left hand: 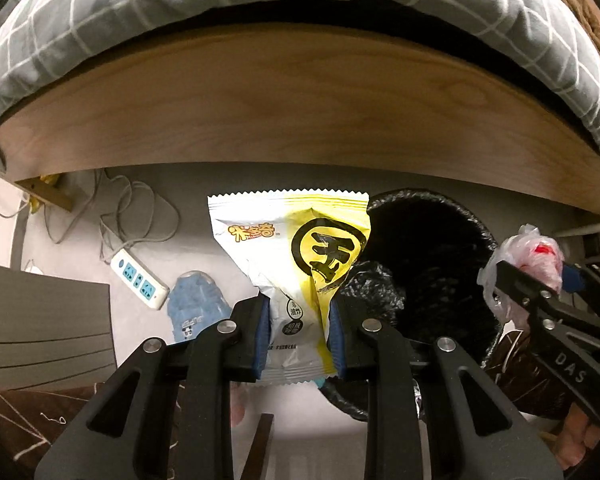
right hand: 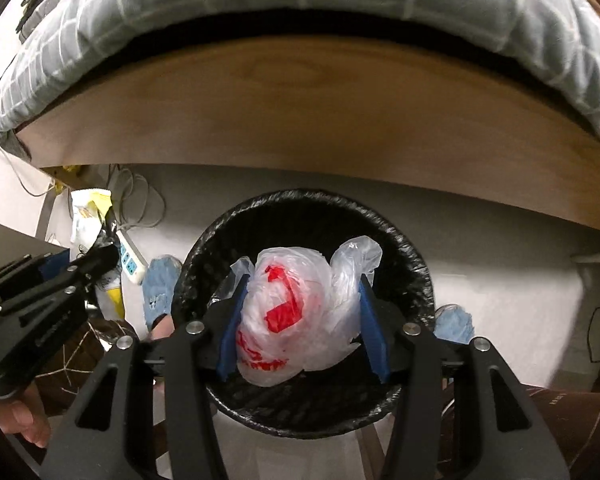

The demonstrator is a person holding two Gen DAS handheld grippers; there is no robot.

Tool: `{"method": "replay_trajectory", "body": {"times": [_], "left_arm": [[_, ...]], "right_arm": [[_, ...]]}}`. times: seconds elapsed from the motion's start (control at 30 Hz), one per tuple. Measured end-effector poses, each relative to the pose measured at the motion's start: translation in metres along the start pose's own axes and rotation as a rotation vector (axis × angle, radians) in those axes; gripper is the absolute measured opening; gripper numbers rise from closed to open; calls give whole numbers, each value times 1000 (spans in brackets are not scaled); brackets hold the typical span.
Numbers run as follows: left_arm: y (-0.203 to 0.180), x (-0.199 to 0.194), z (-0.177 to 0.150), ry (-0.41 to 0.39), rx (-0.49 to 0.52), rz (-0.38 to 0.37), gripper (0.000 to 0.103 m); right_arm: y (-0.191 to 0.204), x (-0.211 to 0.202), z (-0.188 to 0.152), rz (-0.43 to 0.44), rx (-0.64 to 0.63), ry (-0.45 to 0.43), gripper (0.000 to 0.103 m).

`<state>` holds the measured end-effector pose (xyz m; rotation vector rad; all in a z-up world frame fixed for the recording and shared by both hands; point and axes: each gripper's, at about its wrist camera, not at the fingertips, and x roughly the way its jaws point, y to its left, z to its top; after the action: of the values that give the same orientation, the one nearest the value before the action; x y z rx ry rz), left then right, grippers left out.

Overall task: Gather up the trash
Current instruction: 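Open the right tool to drop the bag while the left tool drops the packet into the bin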

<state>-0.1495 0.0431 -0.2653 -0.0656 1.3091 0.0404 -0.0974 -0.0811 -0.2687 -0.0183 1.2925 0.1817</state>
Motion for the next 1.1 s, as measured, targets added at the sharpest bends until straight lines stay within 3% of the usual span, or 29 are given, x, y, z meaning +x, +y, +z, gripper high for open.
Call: {"method": "replay_trajectory", "body": {"times": [0.17,0.33,0.6,1.1], "left_arm": [[8,1,-3,5,-16,8,24],[1,2,-1,9,-12,3,24],[-29,4,4,7,30,-27,24],[-94,8,6,25,120,-85,24]], "right_arm": [[6,5,1,6,-14,6,55],[2,2,1,-15,-10,-14,75],[-28,-14,-5,-70,26,-60,93],[-93,-29,-22,-154,121,-82,95]]}}
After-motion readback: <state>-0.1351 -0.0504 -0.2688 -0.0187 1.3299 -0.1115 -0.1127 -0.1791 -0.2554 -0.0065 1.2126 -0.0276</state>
